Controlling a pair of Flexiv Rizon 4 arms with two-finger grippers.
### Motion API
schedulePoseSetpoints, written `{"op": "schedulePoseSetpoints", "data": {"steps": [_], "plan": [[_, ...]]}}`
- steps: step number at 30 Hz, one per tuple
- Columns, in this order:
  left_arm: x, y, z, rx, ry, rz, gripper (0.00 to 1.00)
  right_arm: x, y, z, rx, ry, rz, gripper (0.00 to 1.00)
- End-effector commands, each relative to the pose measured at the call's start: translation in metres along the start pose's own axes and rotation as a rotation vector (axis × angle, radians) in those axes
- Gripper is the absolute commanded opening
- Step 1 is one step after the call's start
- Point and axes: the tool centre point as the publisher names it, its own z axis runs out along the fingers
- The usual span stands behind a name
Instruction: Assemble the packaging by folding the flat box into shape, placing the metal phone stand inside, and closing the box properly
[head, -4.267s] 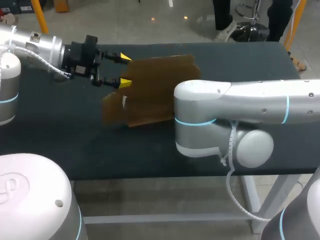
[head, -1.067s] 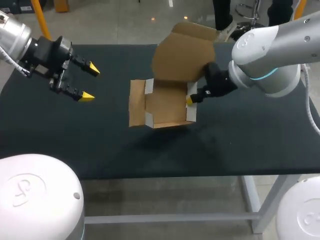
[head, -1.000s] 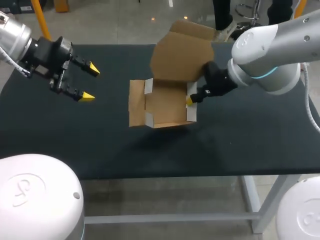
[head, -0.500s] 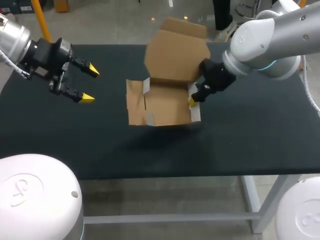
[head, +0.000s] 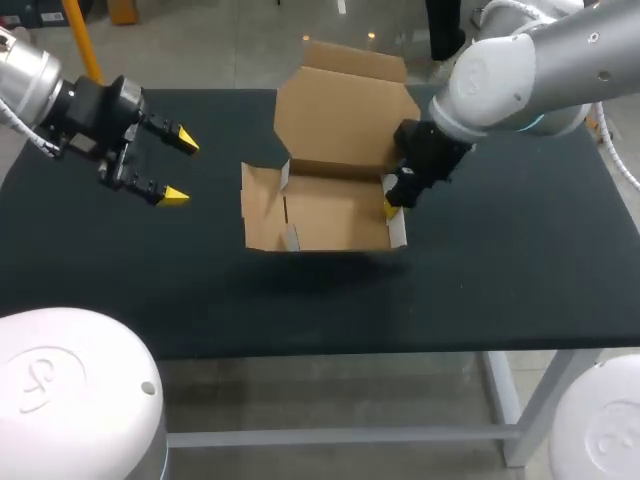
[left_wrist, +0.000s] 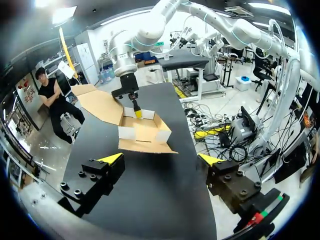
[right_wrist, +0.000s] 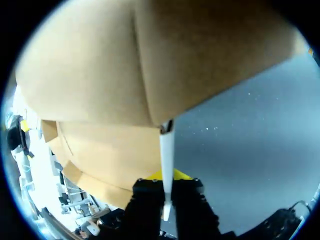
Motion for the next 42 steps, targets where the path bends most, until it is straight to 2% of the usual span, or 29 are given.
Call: {"op": "schedulePoseSetpoints", "data": {"steps": [1,18,38,42], "plan": [[0.001,-0.001,-0.001,-0.004,0.001,-0.001,1.0,0.007,-0.001,0.001,0.023,-0.068,0.028,0.0],[0.001,-0.001,-0.001,-0.004,0.001,-0.001,1.0,0.007,-0.021,0.003,0.095,-0.208,0.184,0.0],[0.001,-0.001,-0.001,-0.004,0.001,-0.001,1.0,0.005,-0.046,0.016,0.197,-0.262,0.297,0.0],[0.001,-0.001,-0.001,-0.004,0.001,-0.001,1.0,0.006,-0.049,0.019,0.229,-0.236,0.293,0.0]]}}
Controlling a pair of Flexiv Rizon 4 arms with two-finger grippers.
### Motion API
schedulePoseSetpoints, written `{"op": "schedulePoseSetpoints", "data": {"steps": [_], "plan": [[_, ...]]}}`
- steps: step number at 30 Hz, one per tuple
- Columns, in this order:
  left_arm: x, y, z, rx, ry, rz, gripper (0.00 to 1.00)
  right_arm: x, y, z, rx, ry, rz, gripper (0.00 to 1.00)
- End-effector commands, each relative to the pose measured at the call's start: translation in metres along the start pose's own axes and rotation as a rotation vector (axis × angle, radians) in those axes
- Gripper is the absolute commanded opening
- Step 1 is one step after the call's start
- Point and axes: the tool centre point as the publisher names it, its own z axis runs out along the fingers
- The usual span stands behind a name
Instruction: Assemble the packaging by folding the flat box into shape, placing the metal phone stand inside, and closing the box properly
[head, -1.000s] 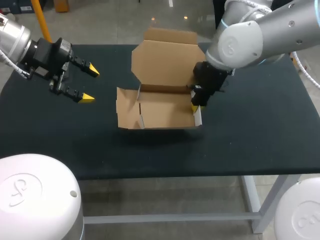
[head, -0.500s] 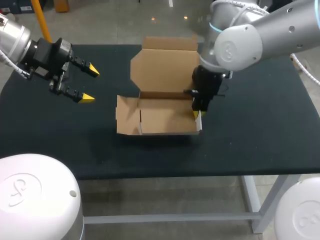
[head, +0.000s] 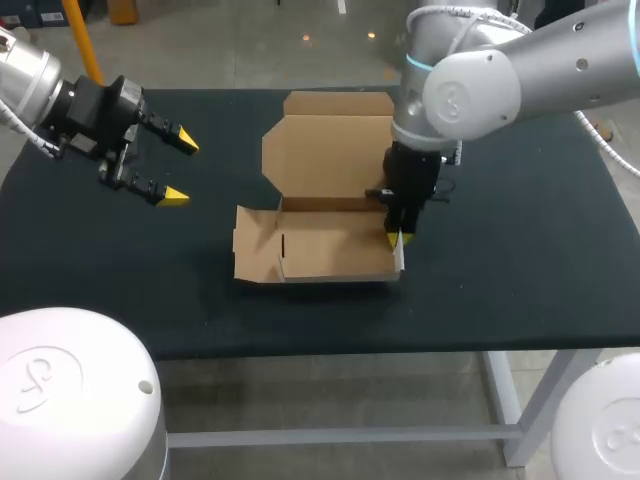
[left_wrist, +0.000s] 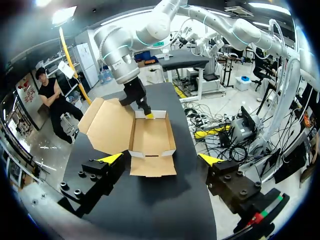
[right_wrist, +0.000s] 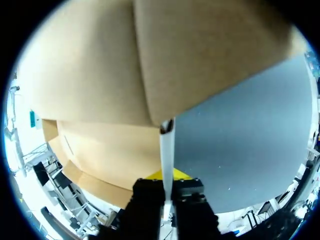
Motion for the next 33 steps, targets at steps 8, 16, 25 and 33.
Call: {"op": "schedulePoseSetpoints", "data": {"steps": [8,16,25,33], "plan": [[0.001,-0.001,-0.001,-0.003,0.002,-0.001,1.0,0.003,0.003,0.001,0.03,0.028,-0.007,0.0],[0.001,-0.001,-0.001,-0.003,0.002,-0.001,1.0,0.003,0.003,0.001,0.03,0.028,-0.007,0.0],[0.001,-0.001,-0.001,-0.003,0.002,-0.001,1.0,0.009,0.01,0.011,0.1,-0.05,0.022,0.0],[0.001,-0.001,-0.001,-0.003,0.002,-0.001,1.0,0.008,0.013,0.017,0.142,-0.055,0.011,0.0]]}}
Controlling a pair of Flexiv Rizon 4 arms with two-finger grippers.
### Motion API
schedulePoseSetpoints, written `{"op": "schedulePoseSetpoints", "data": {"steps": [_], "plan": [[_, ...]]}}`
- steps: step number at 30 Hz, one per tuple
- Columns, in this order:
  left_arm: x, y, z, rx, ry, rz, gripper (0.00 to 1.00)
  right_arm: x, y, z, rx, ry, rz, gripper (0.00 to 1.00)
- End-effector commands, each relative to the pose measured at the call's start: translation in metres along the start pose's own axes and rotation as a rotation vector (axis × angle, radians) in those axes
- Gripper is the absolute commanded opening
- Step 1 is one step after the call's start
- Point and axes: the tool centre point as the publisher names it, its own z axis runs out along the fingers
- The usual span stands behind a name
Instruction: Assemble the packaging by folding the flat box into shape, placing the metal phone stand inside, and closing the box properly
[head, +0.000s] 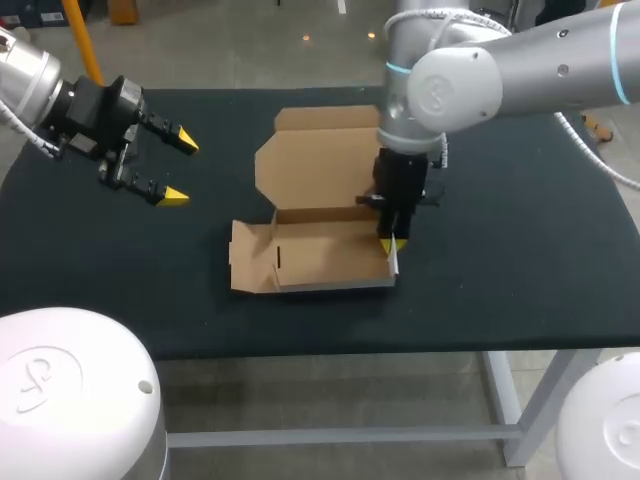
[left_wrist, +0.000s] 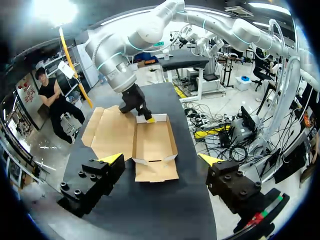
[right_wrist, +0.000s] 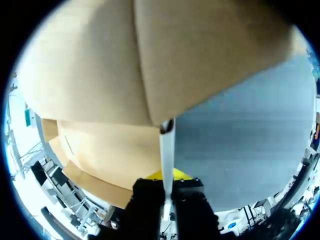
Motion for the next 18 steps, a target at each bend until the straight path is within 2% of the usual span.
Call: {"op": "schedulePoseSetpoints", "data": {"steps": [1,18], "plan": [[0.001,0.0,-0.001,-0.003,0.002,-0.001,1.0,0.002,0.009,0.002,0.07,-0.006,-0.003,0.0],[0.001,0.0,-0.001,-0.003,0.002,-0.001,1.0,-0.002,0.008,0.015,0.097,-0.006,-0.003,0.0]]}}
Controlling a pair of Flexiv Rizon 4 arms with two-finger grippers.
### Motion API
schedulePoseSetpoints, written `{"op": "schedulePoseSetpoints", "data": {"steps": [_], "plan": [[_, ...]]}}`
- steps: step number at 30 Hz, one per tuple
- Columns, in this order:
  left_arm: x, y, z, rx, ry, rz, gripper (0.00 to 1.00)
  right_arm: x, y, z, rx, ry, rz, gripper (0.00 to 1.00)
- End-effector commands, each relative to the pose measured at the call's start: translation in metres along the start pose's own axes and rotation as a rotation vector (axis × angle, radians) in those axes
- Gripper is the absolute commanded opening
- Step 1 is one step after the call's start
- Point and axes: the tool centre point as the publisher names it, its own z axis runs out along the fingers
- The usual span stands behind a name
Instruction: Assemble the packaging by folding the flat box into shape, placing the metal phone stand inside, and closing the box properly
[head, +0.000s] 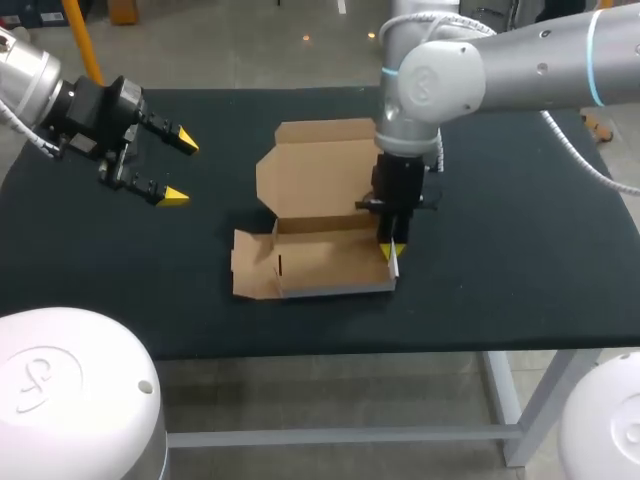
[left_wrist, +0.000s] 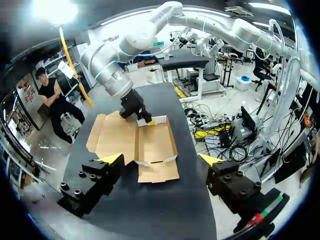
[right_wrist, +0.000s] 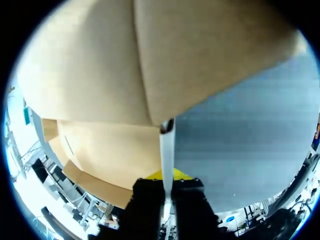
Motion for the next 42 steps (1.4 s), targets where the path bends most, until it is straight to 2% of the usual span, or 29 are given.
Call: {"op": "schedulePoseSetpoints", "data": {"steps": [1,16,23,29,33,42], "plan": [[0.001,0.0,-0.001,-0.003,0.002,-0.001,1.0,0.002,0.003,0.0,0.009,-0.011,-0.001,0.0],[0.001,0.0,-0.001,-0.003,0.002,-0.001,1.0,0.003,0.01,0.009,-0.022,-0.079,0.04,0.0],[0.001,0.0,-0.001,-0.003,0.002,-0.001,1.0,0.003,0.011,0.011,-0.045,-0.097,0.059,0.05],[0.001,0.0,-0.001,-0.003,0.002,-0.001,1.0,0.004,0.013,0.013,-0.072,-0.1,0.069,0.05],[0.001,0.0,-0.001,-0.003,0.002,-0.001,1.0,0.004,0.015,0.015,-0.094,-0.101,0.08,0.09],[0.001,0.0,-0.001,-0.003,0.002,-0.001,1.0,0.004,0.016,0.016,-0.173,-0.096,0.095,0.05]]}}
